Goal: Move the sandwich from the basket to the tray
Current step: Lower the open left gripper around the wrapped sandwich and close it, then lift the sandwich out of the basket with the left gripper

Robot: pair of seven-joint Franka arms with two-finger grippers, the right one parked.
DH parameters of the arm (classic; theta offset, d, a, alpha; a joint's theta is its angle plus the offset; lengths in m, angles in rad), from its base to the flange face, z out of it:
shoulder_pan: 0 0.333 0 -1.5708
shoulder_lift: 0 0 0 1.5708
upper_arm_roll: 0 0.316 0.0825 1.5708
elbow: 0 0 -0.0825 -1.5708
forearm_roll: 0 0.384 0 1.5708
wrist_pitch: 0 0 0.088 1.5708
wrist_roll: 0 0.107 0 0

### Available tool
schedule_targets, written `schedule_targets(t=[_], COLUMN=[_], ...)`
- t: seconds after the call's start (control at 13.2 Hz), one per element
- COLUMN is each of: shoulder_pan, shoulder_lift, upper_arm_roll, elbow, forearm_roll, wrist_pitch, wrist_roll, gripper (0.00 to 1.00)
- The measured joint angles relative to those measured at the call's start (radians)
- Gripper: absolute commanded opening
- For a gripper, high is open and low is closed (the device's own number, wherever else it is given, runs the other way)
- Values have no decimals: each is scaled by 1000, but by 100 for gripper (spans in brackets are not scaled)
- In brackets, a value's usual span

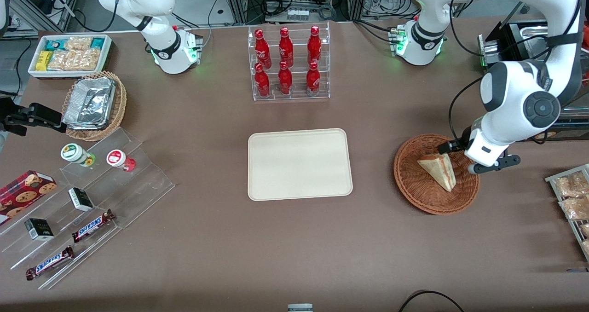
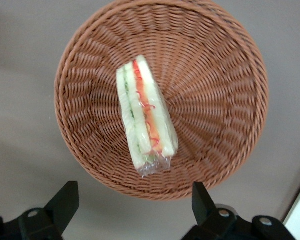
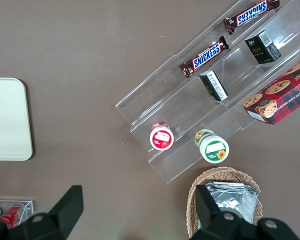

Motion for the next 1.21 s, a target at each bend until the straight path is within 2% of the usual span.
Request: schedule_targets(t=[0.23, 0.38, 1.06, 1.13, 1.21], shoulder_pan=[-5, -6, -6, -6, -6], shoulder_lift=[27, 48, 127, 133, 140], upper_arm_roll=[-3, -3, -5, -5, -5], elbow=[-1, -2, -34, -48, -64], forearm_roll=[13, 27, 28, 28, 28], wrist_pitch=[44, 73, 189, 218, 245], wrist_roll=[-210, -287, -334, -334, -336], gripper=[100, 100, 100, 85, 48])
